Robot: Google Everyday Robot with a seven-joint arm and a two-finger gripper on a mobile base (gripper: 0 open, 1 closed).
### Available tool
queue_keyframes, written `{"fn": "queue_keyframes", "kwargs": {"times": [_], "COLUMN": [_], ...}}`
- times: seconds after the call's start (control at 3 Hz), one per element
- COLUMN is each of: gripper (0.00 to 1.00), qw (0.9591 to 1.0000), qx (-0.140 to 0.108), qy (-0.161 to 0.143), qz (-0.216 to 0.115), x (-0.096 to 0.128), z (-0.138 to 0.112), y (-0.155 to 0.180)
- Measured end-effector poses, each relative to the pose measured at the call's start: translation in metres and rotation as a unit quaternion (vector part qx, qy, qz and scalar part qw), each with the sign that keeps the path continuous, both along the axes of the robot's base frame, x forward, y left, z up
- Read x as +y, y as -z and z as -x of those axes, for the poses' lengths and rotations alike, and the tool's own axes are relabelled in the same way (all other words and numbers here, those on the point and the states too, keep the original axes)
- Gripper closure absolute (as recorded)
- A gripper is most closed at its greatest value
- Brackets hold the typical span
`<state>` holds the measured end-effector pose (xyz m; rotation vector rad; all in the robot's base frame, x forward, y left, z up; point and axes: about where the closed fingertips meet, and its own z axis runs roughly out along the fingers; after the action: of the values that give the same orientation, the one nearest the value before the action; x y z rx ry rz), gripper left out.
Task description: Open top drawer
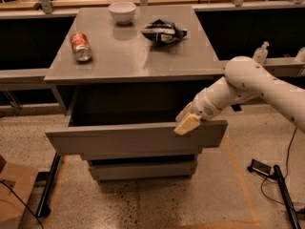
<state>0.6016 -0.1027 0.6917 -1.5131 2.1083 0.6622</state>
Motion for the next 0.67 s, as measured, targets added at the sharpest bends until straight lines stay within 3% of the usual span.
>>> {"fn": "queue_keyframes", "kwargs": {"times": [0.33,0.67], "gripper": [1.00,1.00], "qw": [0.9984,0.9984], "qx": [0.033,0.033], "qy": [-0.023,-0.023], "qz": [0.039,0.039], "x": [0.0045,0.0045], "z": [0.0173,0.0173], "y": [0.0057,0.0054]}}
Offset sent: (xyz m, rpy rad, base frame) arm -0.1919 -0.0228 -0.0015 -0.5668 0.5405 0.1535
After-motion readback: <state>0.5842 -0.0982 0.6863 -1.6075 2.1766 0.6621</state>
